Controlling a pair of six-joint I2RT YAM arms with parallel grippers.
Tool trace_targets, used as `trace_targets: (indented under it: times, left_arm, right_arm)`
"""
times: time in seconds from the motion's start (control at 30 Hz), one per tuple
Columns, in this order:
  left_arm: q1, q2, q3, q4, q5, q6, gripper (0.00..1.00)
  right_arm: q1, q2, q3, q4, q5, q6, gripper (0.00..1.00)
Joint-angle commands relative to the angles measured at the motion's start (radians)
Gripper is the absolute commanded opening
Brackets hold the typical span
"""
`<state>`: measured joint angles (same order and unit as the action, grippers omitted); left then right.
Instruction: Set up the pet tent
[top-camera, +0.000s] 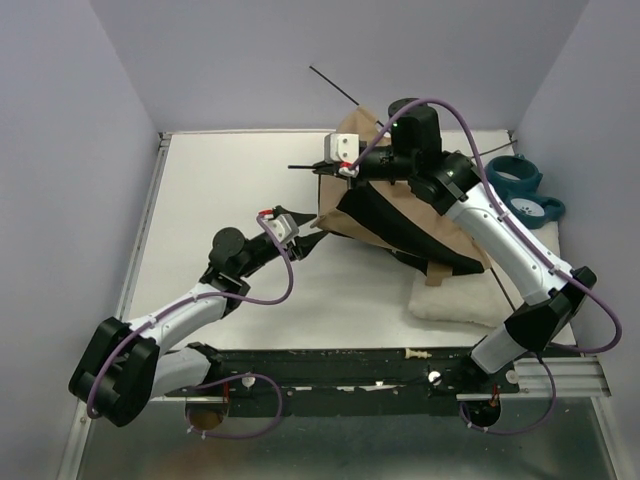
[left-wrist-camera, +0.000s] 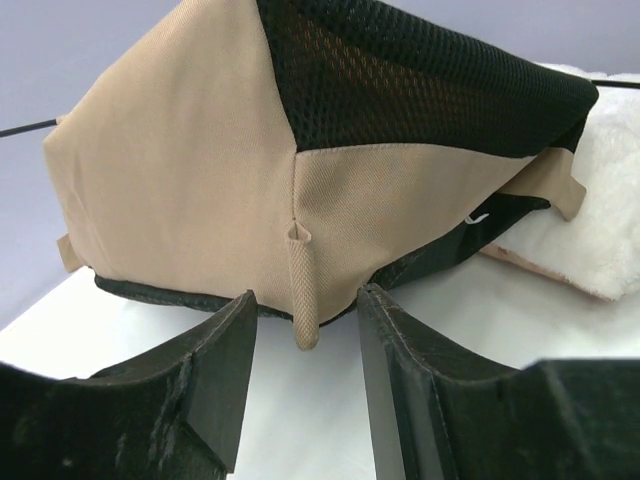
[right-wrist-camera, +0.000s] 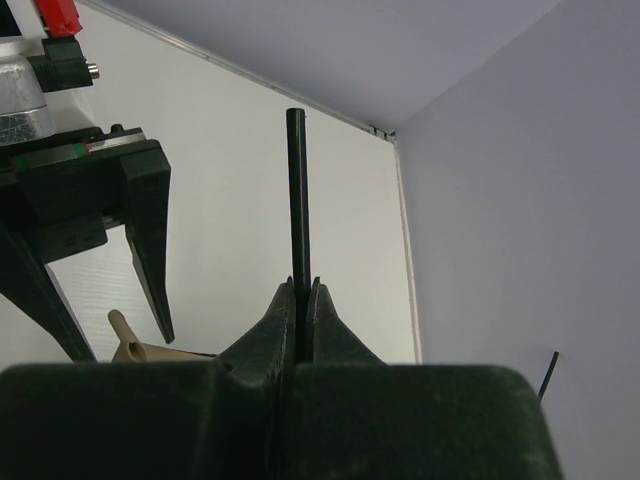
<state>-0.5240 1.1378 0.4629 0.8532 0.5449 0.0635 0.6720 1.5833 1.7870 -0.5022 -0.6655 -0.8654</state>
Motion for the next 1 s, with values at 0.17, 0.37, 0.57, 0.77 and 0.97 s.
trace_targets:
  times: [0.17, 0.37, 0.57, 0.77, 0.97]
  left_arm:
    - [-0.025, 0.017, 0.051, 0.017, -0.017, 0.032, 0.21]
    - [-0.022, -0.096, 0.052, -0.195, 0.023, 0.032, 0.00]
    - [-0.022, -0.240, 0.063, -0.446, 0.015, 0.096, 0.00]
    - [-0.022, -0.300, 0.103, -0.669, -0.011, 0.153, 0.00]
    - [-0.022, -0.319, 0.143, -0.787, -0.022, 0.154, 0.00]
  right_arm:
    - [-0.009, -0.065, -0.057, -0.021, 0.038, -0.023, 0.01]
    - [-0.011, -0.101, -0.147, -0.127, 0.110, -0.216, 0.01]
    - [-0.011, -0.085, -0.235, -0.288, 0.185, -0.328, 0.01]
    - [-0.011, -0.048, -0.232, -0.334, 0.175, -0.349, 0.01]
    - [-0.006, -0.039, -0.236, -0.371, 0.147, -0.385, 0.01]
